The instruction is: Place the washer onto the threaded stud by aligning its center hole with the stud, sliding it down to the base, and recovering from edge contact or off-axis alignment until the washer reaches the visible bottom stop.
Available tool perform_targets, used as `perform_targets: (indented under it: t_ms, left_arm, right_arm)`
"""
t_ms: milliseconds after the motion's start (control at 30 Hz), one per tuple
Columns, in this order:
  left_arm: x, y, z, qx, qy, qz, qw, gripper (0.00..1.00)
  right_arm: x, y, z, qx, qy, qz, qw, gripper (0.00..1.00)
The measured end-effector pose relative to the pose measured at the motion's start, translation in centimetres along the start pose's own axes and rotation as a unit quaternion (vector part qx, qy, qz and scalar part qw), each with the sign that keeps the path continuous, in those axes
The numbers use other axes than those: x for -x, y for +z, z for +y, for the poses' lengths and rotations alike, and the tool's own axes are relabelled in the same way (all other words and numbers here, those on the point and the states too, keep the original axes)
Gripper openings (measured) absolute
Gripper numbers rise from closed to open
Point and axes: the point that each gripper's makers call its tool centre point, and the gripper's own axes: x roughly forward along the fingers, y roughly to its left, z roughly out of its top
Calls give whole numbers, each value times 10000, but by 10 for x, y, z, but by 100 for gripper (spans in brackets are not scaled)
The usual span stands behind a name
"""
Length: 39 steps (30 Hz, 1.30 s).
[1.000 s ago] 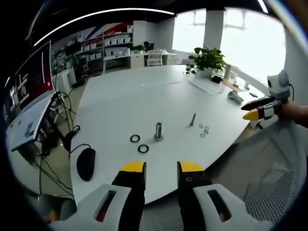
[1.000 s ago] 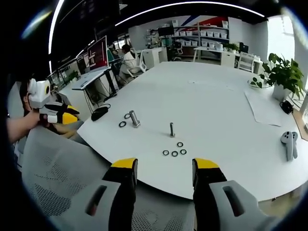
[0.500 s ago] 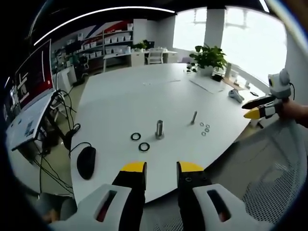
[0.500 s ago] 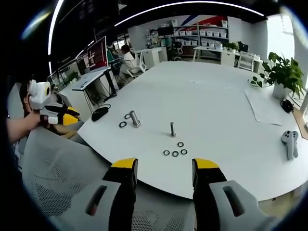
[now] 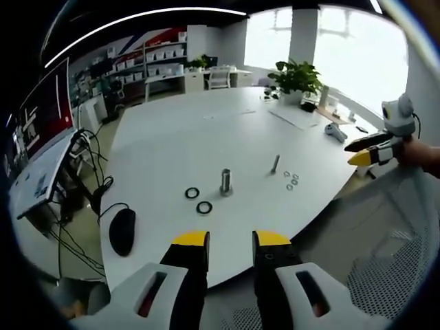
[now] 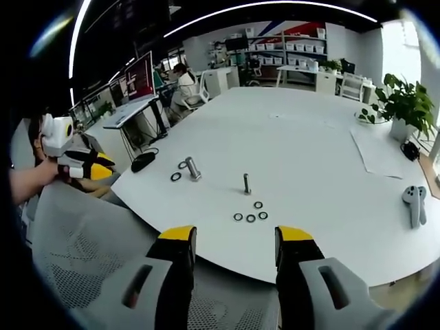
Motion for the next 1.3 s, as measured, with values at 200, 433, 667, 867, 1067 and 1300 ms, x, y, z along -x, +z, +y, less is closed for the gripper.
perform_targets:
  t_ms: [200,433,667,867,1067,1300]
  left_arm:
    - [0,0,-1,3,-28,21,10000,23]
    - [1,1,2,-80,56,-1,10000,23]
    - [-2,0,-2,-42,-81,90,9999,24]
    - [-6,-3,-3,-72,-143,342,9993,24]
    - [-12,-7,0,-99,-252,679,9973,25]
    - [-43,-9,9,-191,-418,1089,9930,26]
  right_arm:
    - [-1,-1,1,17,6,36,10000,48]
    - [0,-1,1,18,32,19,10000,49]
    - [0,-2,0,12,29,28,10000,49]
    - [1,0,-1,-17,32,-25,10000,48]
    - [0,-1,-1,-52,60,13,10000,49]
    - [-1,-1,-2,-114,59,31,9999,49]
